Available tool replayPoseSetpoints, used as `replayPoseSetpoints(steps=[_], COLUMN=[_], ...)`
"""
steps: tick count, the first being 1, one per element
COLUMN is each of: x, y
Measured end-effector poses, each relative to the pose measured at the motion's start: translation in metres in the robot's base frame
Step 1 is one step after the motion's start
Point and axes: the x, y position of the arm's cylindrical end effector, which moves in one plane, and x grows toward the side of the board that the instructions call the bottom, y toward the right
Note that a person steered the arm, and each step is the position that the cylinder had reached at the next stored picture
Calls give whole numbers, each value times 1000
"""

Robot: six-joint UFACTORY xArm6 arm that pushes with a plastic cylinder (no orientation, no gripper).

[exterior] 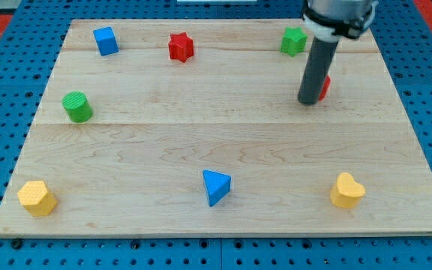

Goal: Slide the red circle towards the center right

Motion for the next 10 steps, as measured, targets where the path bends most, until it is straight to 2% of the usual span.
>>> replayPoseSetpoints(steps=[1,2,3,4,5,6,8,9,10], x=[9,7,-52,-61,-39,-32,30,-37,-37], y=[13,79,101,46,28,42,66,54,-17])
